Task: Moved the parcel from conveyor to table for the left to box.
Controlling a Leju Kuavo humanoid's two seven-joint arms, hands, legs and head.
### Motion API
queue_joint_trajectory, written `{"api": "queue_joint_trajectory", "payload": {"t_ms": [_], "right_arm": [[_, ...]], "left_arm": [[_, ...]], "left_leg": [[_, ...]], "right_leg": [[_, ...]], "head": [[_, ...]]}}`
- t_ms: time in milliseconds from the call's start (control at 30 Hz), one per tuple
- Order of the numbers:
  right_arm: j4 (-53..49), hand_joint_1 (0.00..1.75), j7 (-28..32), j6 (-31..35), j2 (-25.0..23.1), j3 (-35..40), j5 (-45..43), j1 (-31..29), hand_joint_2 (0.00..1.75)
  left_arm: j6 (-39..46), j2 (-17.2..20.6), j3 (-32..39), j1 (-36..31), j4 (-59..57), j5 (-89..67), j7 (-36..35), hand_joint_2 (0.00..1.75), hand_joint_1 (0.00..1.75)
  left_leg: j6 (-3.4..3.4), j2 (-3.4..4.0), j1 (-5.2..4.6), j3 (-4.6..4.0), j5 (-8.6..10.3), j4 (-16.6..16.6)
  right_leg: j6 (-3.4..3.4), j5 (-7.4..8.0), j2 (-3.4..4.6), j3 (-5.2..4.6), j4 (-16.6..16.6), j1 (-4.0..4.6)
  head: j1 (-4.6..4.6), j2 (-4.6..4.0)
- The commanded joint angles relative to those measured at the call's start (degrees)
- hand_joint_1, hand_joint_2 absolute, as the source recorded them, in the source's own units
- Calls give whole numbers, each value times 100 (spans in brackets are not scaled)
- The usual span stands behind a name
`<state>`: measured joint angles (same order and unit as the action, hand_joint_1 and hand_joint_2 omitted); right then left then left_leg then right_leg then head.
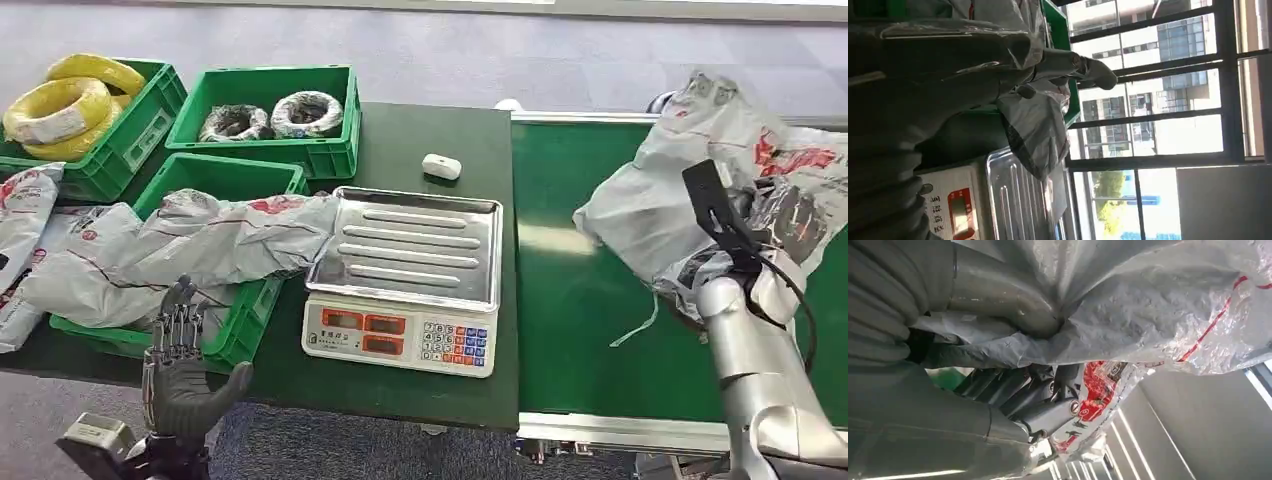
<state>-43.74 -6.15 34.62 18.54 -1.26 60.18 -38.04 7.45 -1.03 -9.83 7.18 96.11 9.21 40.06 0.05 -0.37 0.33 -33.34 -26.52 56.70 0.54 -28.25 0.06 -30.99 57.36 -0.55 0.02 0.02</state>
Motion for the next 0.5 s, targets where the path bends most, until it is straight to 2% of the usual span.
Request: {"api": "queue_joint_trajectory", "payload": {"t_ms": [33, 67, 100, 167, 200, 300, 333, 500], "right_arm": [[-1730, 175, 1139, -1466, -813, 490, -1351, -129, 175], [-1548, 175, 1152, -1750, -919, 713, -1454, -307, 175], [-1307, 175, 1226, -2435, -1076, 1008, -1635, -516, 175], [-870, 175, 1187, -2792, -1330, 1339, -1734, -815, 175], [-600, 175, 1366, -3269, -1439, 1490, -1960, -984, 175], [462, 175, 1817, -4153, -1735, 2020, -2315, -1540, 175], [743, 175, 1880, -4059, -1843, 2079, -2333, -1649, 175], [1298, 175, 2354, -4404, -2152, 2507, -2411, -1899, 175]], "left_arm": [[-42, 48, 115, -489, -118, -211, -6, 175, 0], [-78, 42, 148, -591, -168, -210, -6, 175, 0], [-105, 57, 151, -776, -306, -198, -6, 175, 0], [-128, 70, 131, -1102, -540, -184, -23, 175, 0], [-123, 57, 153, -1189, -584, -191, -33, 175, 0], [-275, -98, 330, -1548, -768, -212, -139, 175, 0], [-304, -129, 374, -1596, -787, -247, -180, 175, 0], [-385, -220, 623, -1769, -719, -376, -288, 175, 0]], "left_leg": [[-5, 37, -3, -6, 1, -1], [-5, 52, -4, -6, -1, 1], [-5, 50, -3, -5, 1, -1], [-7, 74, -2, 4, 5, -4], [-11, 63, 1, 6, 9, -5], [-21, 68, 8, 0, 30, -6], [-21, 62, 11, 4, 29, -5], [-18, 37, 15, 5, 29, -3]], "right_leg": [[-5, 8, 32, -21, 8, -2], [-5, 10, 46, -24, 12, -3], [-5, 10, 44, -18, 9, -1], [-9, 17, 62, -20, 11, 1], [-13, 17, 52, -15, 9, 3], [-19, 27, 54, -26, 11, 9], [-18, 25, 52, -20, 11, 11], [-15, 17, 30, -5, 9, 14]], "head": [[-2, 0], [0, 0], [0, 0], [-2, 0], [-2, 0], [0, 0], [0, 0], [0, 0]]}}
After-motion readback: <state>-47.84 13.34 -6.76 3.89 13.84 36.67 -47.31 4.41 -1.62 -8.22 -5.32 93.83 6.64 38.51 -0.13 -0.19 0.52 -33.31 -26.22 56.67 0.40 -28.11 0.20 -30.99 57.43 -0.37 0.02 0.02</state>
